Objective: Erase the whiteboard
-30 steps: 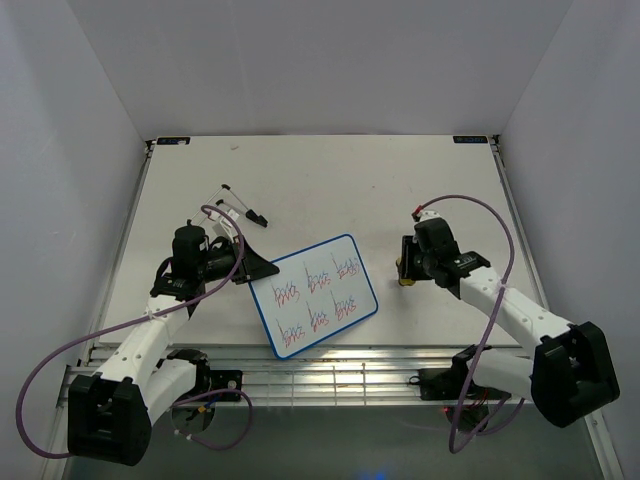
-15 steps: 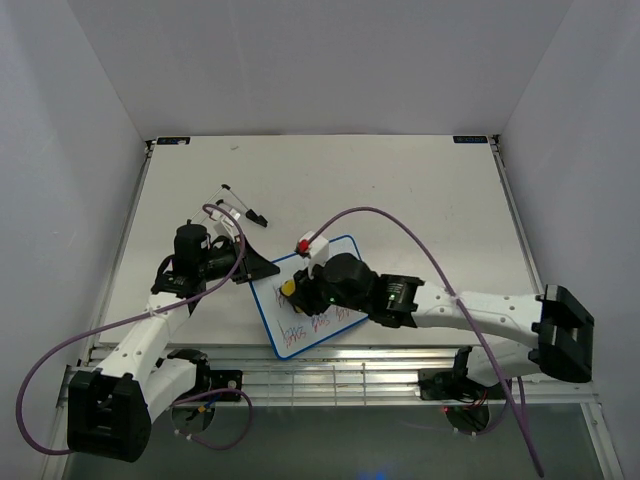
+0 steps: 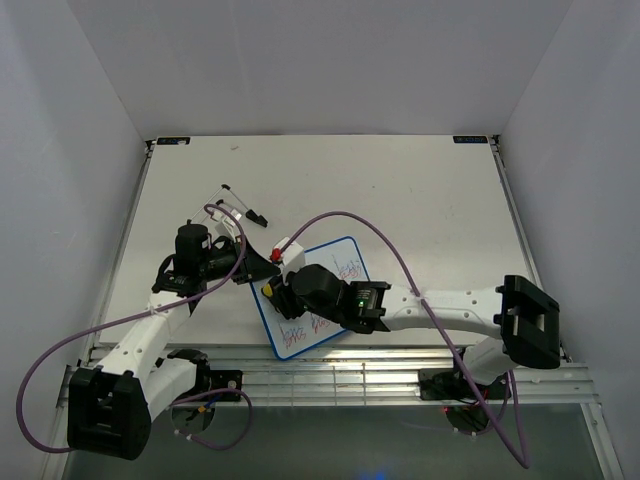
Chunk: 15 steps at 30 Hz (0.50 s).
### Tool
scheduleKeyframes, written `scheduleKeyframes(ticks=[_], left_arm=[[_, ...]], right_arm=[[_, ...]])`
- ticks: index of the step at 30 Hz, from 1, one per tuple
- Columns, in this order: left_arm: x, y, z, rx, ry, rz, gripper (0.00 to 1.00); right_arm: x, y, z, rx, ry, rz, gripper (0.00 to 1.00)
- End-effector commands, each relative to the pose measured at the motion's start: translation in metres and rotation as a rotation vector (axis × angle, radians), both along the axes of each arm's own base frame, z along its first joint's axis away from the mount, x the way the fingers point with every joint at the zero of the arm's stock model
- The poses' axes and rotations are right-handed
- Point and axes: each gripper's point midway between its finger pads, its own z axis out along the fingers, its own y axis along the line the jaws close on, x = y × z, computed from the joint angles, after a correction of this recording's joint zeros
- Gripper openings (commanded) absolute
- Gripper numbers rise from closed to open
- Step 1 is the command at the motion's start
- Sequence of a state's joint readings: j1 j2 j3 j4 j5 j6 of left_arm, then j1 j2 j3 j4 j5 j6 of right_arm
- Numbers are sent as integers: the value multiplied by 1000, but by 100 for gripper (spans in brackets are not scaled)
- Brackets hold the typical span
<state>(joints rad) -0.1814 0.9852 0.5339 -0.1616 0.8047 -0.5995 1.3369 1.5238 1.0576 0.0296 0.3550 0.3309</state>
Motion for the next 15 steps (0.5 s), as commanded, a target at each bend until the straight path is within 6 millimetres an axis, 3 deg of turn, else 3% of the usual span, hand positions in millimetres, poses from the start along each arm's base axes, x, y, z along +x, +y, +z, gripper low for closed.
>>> scheduleKeyframes(ticks=[1, 3, 6, 8, 9, 13, 15], left_arm=[[-2, 0, 6, 21, -56, -23, 0], [-5, -2, 8, 13, -63, -35, 0], [-6, -3, 10, 9, -73, -36, 0], [-6, -3, 10, 9, -73, -36, 0], [-6, -3, 10, 9, -72, -36, 0], [-6, -3, 10, 9, -71, -36, 0], [-6, -3, 9, 11, -71, -33, 0]], right_arm=[[31, -42, -21, -47, -10, -136, 34], [47, -71, -42, -87, 11, -195, 34], [67, -105, -53, -137, -23, -282, 34], [74, -111, -51, -133, -26, -300, 34], [73, -109, -50, -129, -25, -291, 33], [49, -66, -32, -33, 6, -140, 33], [24, -30, -7, 21, -7, -54, 33]])
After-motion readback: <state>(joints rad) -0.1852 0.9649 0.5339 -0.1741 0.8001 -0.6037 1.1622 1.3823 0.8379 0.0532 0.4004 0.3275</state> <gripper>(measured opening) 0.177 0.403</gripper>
